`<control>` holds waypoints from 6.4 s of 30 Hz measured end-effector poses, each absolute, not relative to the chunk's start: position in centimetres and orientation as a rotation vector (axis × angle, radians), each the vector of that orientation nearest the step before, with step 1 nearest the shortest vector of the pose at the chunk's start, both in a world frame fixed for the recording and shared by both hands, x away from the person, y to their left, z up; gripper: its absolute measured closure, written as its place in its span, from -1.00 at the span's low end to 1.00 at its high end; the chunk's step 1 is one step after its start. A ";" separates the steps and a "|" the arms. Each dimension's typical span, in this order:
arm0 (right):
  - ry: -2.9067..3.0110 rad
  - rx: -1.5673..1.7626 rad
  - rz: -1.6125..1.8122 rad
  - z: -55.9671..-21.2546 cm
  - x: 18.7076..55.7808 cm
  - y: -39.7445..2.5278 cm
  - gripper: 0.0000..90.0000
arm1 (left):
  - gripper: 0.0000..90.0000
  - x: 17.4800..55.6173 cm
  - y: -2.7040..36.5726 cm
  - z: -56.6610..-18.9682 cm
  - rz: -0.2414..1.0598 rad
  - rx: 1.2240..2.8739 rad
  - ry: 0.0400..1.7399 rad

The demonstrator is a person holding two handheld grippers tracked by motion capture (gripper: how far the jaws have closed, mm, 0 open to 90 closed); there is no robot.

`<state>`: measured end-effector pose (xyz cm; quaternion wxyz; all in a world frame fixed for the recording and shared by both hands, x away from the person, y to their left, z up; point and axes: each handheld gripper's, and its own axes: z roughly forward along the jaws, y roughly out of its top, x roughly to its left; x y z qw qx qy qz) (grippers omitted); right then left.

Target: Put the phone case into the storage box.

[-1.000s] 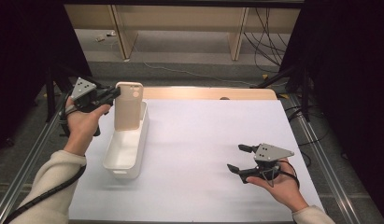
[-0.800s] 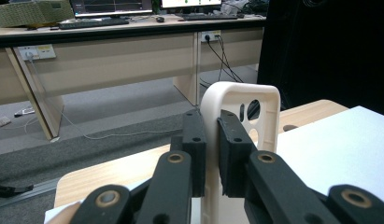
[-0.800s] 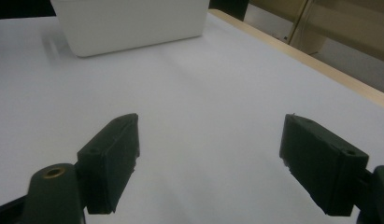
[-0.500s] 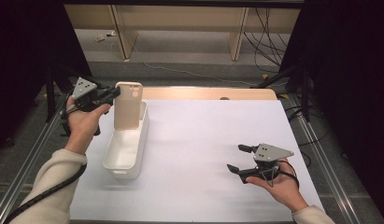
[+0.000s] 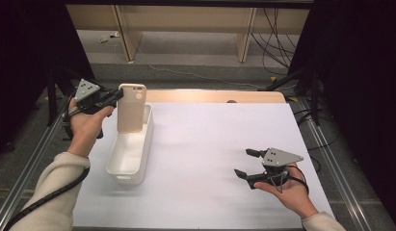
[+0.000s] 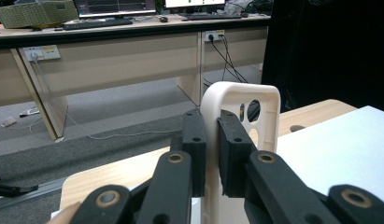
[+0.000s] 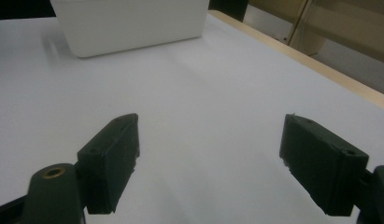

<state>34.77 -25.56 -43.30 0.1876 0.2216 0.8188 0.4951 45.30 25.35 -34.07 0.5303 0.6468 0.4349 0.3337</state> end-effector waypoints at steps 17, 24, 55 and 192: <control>2.304 0.623 1.395 -43.3 34.8 -25.6 -0.53 | 0.83 45.9 25.2 -34.2 0.804 1.543 1.034; 2.304 0.623 1.394 -43.3 34.8 -25.6 -0.53 | 0.83 46.2 25.1 -34.2 0.804 1.539 1.036; 2.304 0.621 1.393 -43.3 34.8 -25.6 -0.53 | 0.83 47.0 25.1 -34.7 0.807 1.528 1.028; 2.326 0.612 1.402 -43.5 34.9 -25.6 -0.52 | 0.82 51.1 24.6 -36.5 0.810 1.543 1.075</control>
